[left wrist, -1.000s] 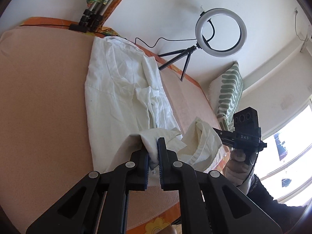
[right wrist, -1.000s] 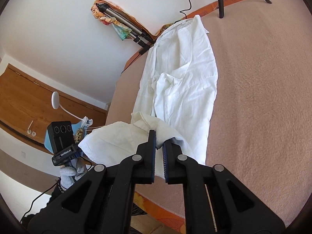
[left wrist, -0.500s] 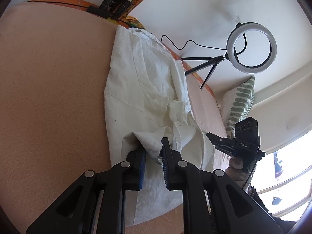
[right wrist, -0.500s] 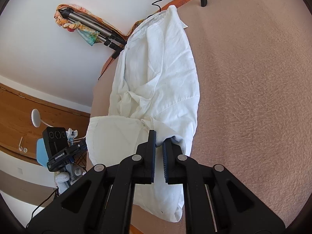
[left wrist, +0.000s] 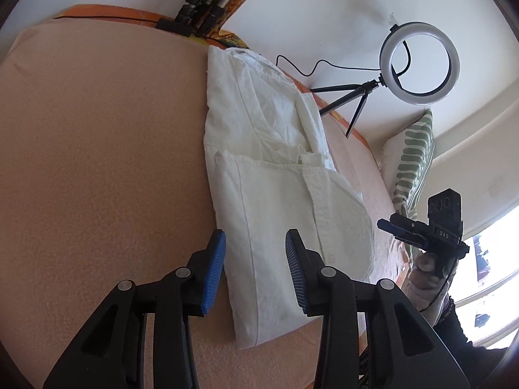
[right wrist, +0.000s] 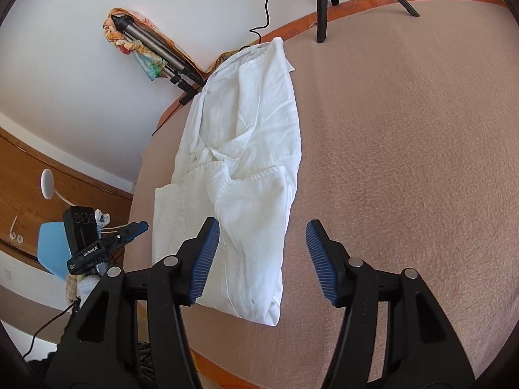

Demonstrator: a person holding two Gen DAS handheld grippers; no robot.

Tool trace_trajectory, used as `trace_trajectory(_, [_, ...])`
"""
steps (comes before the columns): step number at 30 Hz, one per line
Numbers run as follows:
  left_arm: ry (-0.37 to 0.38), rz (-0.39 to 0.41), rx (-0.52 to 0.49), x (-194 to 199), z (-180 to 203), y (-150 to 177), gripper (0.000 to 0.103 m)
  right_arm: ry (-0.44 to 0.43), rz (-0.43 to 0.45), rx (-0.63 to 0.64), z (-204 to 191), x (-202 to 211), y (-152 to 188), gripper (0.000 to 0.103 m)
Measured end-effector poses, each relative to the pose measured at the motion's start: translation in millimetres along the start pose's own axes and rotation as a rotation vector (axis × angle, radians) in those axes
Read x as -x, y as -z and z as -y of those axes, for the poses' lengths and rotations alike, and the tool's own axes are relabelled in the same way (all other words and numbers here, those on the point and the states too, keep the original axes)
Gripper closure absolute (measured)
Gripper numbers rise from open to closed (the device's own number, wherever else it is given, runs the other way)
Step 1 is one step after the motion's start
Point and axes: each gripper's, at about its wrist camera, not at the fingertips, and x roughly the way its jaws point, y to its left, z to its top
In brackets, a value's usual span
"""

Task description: Fold small clothes

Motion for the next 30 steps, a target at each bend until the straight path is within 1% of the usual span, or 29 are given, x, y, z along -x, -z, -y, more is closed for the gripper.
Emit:
trace_trajectory(2, [0.012,-0.028,0.017,-8.2,-2.1,2.1,0.066,0.014,-0.032,0.016,-2.5,-12.5,1.3,0.044])
trace_trajectory(3, [0.01,-0.031,0.006,-10.6,0.2,2.4,0.066,0.024,-0.045,0.024,-5.0,-18.5,0.6,0.044])
trace_trajectory(6, [0.016,-0.022,-0.042,-14.9,10.0,2.9,0.067,0.059,-0.064,0.101,-17.1,-34.2,1.1,0.044])
trace_trajectory(7, [0.02,-0.014,-0.054,-15.8,12.6,2.6,0.069,0.078,-0.069,0.132,-22.7,-39.3,1.4,0.045])
trace_trajectory(8, [0.025,-0.008,-0.065,-16.2,14.3,2.4,0.07,0.097,-0.066,0.159,-27.3,-43.1,1.9,0.045])
trace_trajectory(9, [0.035,-0.007,-0.074,-16.9,15.5,1.9,0.074,0.108,-0.068,0.179,-30.6,-46.9,2.4,0.047])
trace_trajectory(10, [0.038,-0.004,-0.081,-17.6,16.4,1.7,0.08,0.116,-0.069,0.193,-32.5,-50.0,3.4,0.05])
trace_trajectory(11, [0.04,0.0,-0.087,-18.0,16.8,1.0,0.092,0.12,-0.071,0.201,-33.1,-52.5,3.9,0.054])
trace_trajectory(12, [0.042,0.004,-0.088,-17.9,16.6,0.7,0.093,0.118,-0.072,0.203,-32.8,-53.6,4.3,0.057])
trace_trajectory(13, [0.047,0.007,-0.088,-17.5,16.0,0.7,0.093,0.104,-0.07,0.196,-31.1,-52.9,4.4,0.058])
trace_trajectory(16, [0.044,0.011,-0.095,-16.1,14.0,1.2,0.093,0.01,-0.056,0.168,-24.0,-42.7,4.3,0.058])
trace_trajectory(19, [0.043,0.015,-0.099,-16.2,13.7,1.9,0.093,-0.024,-0.037,0.14,-17.3,-32.6,3.8,0.058])
trace_trajectory(23, [0.04,0.013,-0.098,-18.2,14.0,2.3,0.093,-0.076,-0.06,0.09,-10.0,-42.0,-1.2,0.058])
trace_trajectory(24, [0.039,0.014,-0.098,-18.1,14.2,2.6,0.093,-0.076,-0.064,0.094,-12.5,-45.4,-1.8,0.067])
trace_trajectory(25, [0.037,0.015,-0.099,-17.8,14.5,2.8,0.093,-0.095,-0.071,0.102,-15.8,-46.4,-1.6,0.077])
trace_trajectory(26, [0.035,0.016,-0.102,-17.6,14.9,3.0,0.093,-0.16,-0.089,0.095,-18.4,-46.2,-1.6,0.089])
trace_trajectory(27, [0.033,0.017,-0.103,-17.4,15.2,3.7,0.093,-0.244,-0.088,0.09,-21.4,-43.2,-1.5,0.09])
trace_trajectory(28, [0.029,0.017,-0.107,-17.7,16.1,3.9,0.093,-0.298,-0.074,0.111,-25.0,-38.4,-1.7,0.09])
trace_trajectory(29, [0.023,0.017,-0.113,-18.1,16.8,4.1,0.093,-0.309,-0.061,0.139,-27.5,-35.7,-2.6,0.091])
trace_trajectory(30, [0.019,0.018,-0.117,-18.3,17.3,4.0,0.093,-0.31,-0.05,0.132,-23.8,-35.5,-5.0,0.091])
